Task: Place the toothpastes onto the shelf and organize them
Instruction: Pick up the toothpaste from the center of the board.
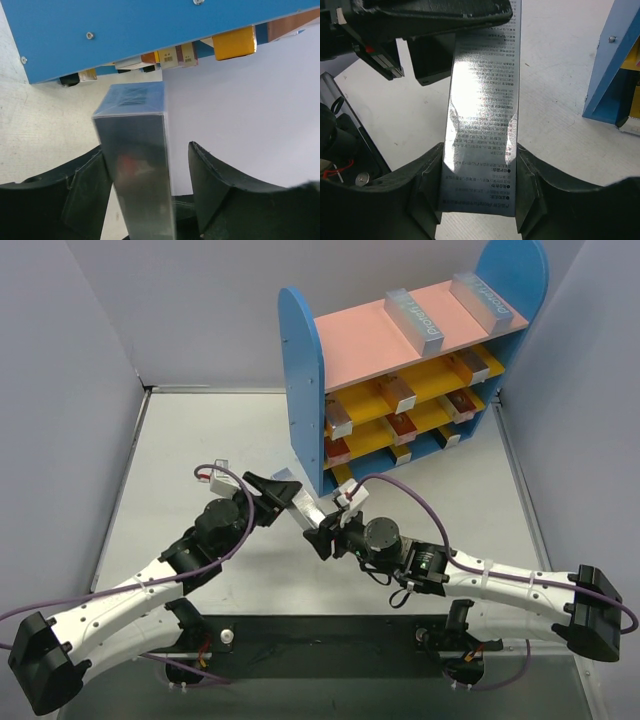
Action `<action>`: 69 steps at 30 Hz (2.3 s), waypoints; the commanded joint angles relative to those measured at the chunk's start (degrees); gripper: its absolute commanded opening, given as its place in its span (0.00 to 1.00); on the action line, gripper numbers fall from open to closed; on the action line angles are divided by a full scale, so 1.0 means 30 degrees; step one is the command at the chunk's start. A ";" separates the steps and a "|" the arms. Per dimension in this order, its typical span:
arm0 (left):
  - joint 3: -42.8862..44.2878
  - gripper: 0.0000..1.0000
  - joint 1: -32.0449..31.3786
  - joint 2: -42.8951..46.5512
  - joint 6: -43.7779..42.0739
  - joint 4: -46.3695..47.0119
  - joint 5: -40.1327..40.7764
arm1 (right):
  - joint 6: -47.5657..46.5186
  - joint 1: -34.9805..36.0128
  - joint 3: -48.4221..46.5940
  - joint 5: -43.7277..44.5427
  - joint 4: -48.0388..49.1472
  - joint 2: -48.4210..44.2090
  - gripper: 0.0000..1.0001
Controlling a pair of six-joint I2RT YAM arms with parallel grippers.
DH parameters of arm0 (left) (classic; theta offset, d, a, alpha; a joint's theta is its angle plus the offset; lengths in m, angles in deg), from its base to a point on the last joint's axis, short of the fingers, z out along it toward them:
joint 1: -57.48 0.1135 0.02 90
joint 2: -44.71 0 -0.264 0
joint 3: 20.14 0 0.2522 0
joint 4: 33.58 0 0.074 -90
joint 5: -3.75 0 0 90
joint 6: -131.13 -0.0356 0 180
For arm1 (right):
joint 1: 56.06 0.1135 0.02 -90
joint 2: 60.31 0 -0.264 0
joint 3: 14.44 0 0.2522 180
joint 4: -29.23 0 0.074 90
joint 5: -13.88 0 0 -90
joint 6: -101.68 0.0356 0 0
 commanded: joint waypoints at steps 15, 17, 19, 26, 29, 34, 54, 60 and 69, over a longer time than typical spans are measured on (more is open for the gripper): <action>-0.4910 0.97 0.1133 0.2393 -0.8443 1.1603 -0.2826 | 0.6646 -0.5011 -0.0592 -0.5857 -0.0236 -0.3975 0.00; -0.5061 0.97 0.1574 0.2248 -0.8473 1.2451 -0.3788 | 0.7293 -0.5857 -0.0593 -0.7233 -0.0237 -0.4297 0.00; -0.4915 0.97 0.2277 0.1897 -0.8473 1.3301 -0.4845 | 0.8315 -0.6417 -0.0593 -0.8664 -0.0150 -0.4357 0.00; -0.4680 0.97 0.4269 -0.1787 -0.5317 1.9766 -0.7573 | 1.0339 -0.7912 -0.0387 -1.1976 0.1255 -0.4154 0.00; -0.4448 0.97 0.4710 -0.3837 -0.4521 2.2814 -0.8802 | 1.1451 -0.8323 -0.0096 -1.3063 0.2626 -0.3802 0.00; -0.3802 0.97 0.4711 -0.6303 -0.3612 2.5227 -0.9625 | 1.2042 -0.8529 -0.0240 -1.4122 0.3659 -0.3186 0.00; -0.3479 0.97 0.4623 -0.5606 -0.1853 2.7427 -0.9568 | 1.3009 -0.9232 -0.0212 -1.4709 0.4714 -0.1926 0.00; -0.2630 0.97 0.4594 -0.5458 -0.2027 2.6872 -0.9859 | 1.3154 -0.9291 -0.0299 -1.5088 0.4977 -0.1604 0.00; -0.1430 0.97 0.4507 -0.6161 -0.2467 2.5729 -0.9830 | 1.3653 -0.9291 -0.0359 -1.5793 0.6120 -0.0754 0.00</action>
